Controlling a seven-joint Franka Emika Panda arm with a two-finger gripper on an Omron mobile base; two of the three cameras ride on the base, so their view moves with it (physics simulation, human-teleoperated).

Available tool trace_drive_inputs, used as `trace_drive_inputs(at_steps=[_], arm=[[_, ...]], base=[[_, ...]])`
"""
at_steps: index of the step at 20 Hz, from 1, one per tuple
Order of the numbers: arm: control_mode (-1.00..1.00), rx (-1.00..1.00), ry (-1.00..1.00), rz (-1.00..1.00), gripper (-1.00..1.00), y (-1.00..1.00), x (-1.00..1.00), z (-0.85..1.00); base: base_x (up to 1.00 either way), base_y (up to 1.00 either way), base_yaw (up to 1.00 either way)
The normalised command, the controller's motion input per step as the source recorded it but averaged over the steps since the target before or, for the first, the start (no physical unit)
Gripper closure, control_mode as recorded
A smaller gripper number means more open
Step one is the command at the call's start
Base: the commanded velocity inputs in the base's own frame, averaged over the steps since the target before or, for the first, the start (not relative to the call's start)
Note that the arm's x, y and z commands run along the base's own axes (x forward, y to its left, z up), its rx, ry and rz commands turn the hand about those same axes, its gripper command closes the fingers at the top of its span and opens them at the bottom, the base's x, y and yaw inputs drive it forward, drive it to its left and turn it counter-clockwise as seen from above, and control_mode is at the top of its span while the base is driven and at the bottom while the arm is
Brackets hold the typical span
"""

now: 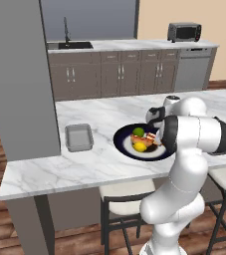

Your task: Place one cooked food and one vegetable from the large plate to each tupperware container.

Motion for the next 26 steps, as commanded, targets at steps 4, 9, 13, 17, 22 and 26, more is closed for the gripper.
trace_drive_inputs(at_steps=[4,9,13,17,22,26], arm=[[-1.00,0.00,-0.05,0.00,-1.00,-0.05,0.10,-0.26],[-1.00,0.00,-0.09,0.01,-1.00,-0.09,0.08,-0.22],[-1.00,0.00,-0.18,0.00,-1.00,-0.06,0.00,-0.06],[-1.00,0.00,-0.15,0.00,-1.00,0.00,0.05,-0.15],[-1.00,0.00,-0.10,0.02,-1.00,0.00,0.12,-0.35],[-1.00,0.00,-0.04,0.04,1.00,0.00,0.16,-0.47]], base=[[0.00,0.00,0.00],[0.00,0.00,0.00],[0.00,0.00,0.00],[0.00,0.00,0.00],[0.00,0.00,0.00],[0.00,0.00,0.00]])
